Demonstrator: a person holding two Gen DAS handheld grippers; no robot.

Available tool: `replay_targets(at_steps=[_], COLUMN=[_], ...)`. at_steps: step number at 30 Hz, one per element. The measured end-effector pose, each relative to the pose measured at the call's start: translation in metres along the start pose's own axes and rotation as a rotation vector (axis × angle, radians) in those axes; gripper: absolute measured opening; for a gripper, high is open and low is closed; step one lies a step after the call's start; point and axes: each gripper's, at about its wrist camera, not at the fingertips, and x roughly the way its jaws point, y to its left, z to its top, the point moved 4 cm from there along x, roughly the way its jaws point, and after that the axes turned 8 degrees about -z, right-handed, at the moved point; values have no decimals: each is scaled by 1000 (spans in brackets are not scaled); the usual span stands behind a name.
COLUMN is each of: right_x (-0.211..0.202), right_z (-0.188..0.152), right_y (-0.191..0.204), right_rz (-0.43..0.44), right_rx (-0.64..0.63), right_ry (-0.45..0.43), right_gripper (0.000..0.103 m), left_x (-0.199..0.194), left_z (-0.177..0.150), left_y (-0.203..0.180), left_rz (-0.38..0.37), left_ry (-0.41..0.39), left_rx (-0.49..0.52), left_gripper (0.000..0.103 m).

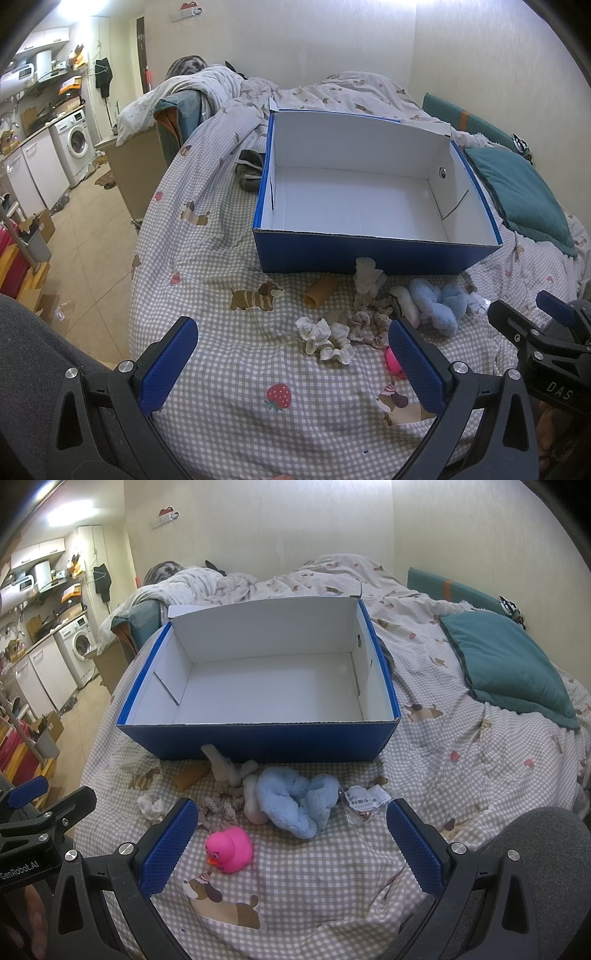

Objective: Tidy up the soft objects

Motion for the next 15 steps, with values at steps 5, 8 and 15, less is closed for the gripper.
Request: replay_targets(at_steps=[5, 8, 15], right_x=[0, 1, 0], right_z=[0, 0, 0], right_y=[0, 0, 1], right_rz=[0, 0, 0], right_rx=[0, 0, -2], right_ry=[1, 1, 1], right_gripper=[103, 103, 103], left_x=[0, 0, 0], left_z=[0, 0, 0], left_y=[0, 0, 0], left_rz=[1, 1, 1], left_ry=[-1, 0, 0], left_rx=[2, 1, 1], left_gripper=[103, 103, 103])
